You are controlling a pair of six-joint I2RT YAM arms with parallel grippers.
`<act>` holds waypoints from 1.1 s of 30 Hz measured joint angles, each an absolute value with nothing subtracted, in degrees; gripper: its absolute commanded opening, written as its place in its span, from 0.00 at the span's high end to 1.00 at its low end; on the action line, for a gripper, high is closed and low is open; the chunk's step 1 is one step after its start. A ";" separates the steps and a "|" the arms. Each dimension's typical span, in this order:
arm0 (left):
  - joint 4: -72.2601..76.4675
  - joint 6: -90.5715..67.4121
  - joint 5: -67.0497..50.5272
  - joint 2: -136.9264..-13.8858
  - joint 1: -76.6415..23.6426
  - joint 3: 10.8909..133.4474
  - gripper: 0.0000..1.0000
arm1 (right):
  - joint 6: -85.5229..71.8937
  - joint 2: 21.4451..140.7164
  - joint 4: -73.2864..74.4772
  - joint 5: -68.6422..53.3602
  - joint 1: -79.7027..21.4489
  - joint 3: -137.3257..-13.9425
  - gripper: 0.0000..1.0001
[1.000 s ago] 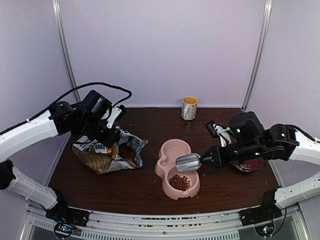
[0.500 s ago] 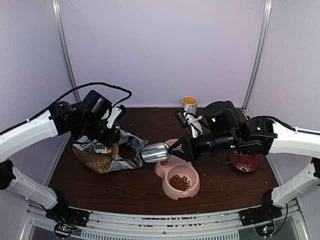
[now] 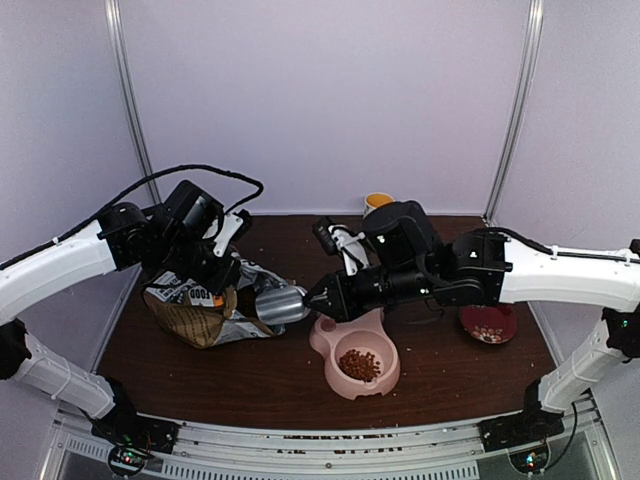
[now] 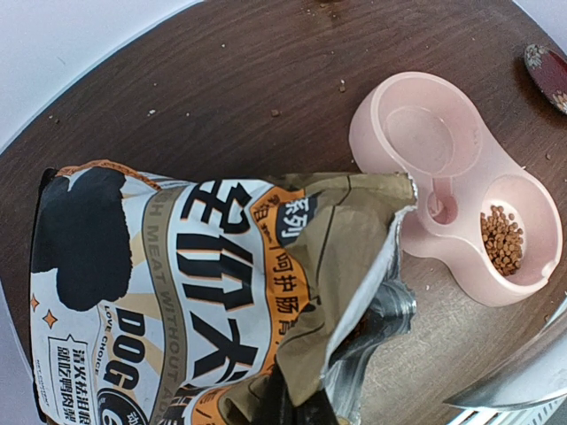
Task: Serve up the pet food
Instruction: Insert the spatula at the center of the board.
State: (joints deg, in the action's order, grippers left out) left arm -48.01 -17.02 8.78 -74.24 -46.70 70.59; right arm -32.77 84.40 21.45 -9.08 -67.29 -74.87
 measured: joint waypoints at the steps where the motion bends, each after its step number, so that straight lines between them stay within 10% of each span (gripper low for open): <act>1: -48.01 -17.02 8.78 -74.24 -46.70 70.59 1.00 | -32.75 84.82 21.30 -9.06 -67.29 -75.09 1.00; 33: -48.03 -17.02 8.80 -74.13 -46.65 70.59 1.00 | -32.10 96.44 21.93 -6.81 -67.77 -84.23 1.00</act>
